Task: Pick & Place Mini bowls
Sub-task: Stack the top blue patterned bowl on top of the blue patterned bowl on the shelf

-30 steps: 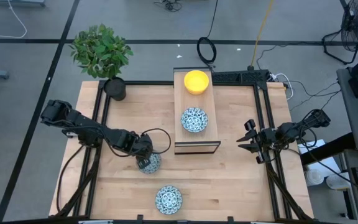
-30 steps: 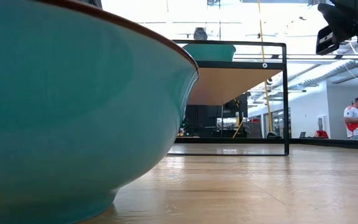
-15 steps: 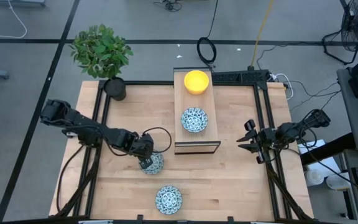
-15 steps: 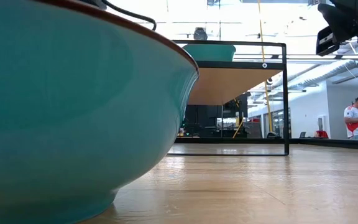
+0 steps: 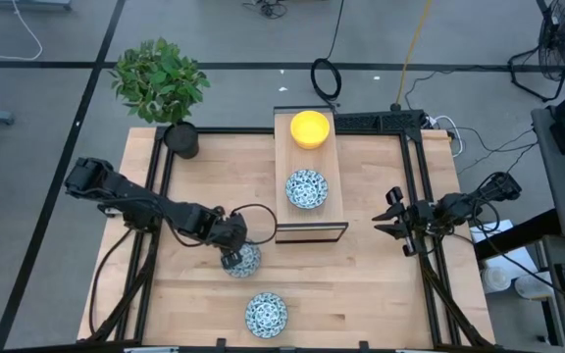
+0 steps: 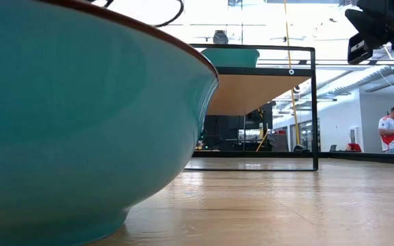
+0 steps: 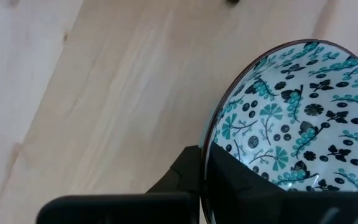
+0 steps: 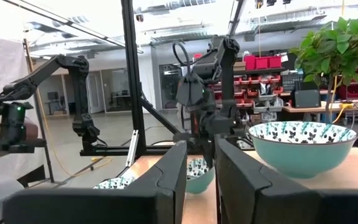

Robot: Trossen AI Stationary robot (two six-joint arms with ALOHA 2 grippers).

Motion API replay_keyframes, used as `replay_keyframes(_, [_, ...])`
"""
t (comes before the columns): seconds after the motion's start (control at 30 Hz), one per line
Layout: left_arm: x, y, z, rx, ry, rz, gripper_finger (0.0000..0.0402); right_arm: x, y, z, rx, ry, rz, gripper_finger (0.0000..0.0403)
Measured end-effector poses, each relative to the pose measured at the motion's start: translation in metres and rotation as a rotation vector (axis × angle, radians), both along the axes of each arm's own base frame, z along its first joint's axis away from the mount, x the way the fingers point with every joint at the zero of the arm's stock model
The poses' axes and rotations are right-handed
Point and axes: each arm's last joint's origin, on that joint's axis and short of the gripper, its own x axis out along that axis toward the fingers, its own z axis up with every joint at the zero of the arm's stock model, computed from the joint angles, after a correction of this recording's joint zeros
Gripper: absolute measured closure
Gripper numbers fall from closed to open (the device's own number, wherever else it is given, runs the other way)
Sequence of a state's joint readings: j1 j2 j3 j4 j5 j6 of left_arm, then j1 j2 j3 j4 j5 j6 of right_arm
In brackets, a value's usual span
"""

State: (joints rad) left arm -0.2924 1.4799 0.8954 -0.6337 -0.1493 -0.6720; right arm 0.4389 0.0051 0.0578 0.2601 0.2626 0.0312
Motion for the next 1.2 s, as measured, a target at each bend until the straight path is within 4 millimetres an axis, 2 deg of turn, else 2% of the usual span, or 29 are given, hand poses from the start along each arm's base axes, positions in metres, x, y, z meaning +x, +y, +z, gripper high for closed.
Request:
replay_keyframes(0.5, [0.03, -0.007, 0.061, 0.086, -0.212, -0.172, 0.0391, 0.0, 0.0, 0.0, -0.015, 0.002, -0.005, 0.0328])
replay_keyframes(0.73, [0.038, -0.009, 0.081, 0.126, -0.295, -0.233, 0.0392, 0.0, 0.0, -0.001, -0.004, 0.011, -0.002, 0.0328])
replay_keyframes(1.0, [0.051, -0.01, 0.131, 0.118, -0.47, -0.276, 0.0384, 0.0, 0.0, -0.001, -0.021, 0.009, -0.009, 0.0328])
replay_keyframes(1.2, [0.056, 0.006, 0.173, 0.153, -0.558, -0.256, 0.0392, 0.0, -0.001, -0.001, -0.012, 0.012, -0.036, 0.0328])
